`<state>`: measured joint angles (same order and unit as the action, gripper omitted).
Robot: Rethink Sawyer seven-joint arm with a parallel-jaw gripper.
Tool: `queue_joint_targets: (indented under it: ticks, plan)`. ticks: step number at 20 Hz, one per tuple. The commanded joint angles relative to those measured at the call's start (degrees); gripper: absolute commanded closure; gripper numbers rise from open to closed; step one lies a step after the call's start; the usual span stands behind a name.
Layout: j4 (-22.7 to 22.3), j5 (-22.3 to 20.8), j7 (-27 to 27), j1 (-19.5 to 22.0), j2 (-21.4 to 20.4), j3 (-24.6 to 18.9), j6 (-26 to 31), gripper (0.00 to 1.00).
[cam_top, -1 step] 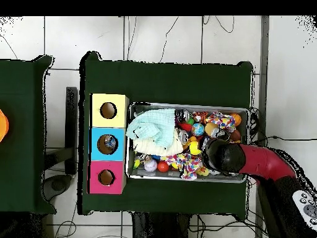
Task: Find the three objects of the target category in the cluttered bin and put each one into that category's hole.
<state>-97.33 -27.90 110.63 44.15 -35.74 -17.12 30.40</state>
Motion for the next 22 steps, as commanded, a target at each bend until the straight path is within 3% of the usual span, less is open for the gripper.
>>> queue_joint_targets:
  ticks: [1, 10, 14, 22]
  plan:
    - [2.4, -3.8, -6.4, -0.2, 3.7, -3.5, -0.5, 0.00]
    - [1.7, -3.7, 3.2, -2.5, 6.9, 4.0, -3.6, 0.00]
    - [0.9, -3.5, 7.0, -4.1, 6.3, 7.9, -5.7, 0.00]
    - [1.0, -0.3, 6.1, -4.6, 6.7, 9.8, -5.8, 0.00]
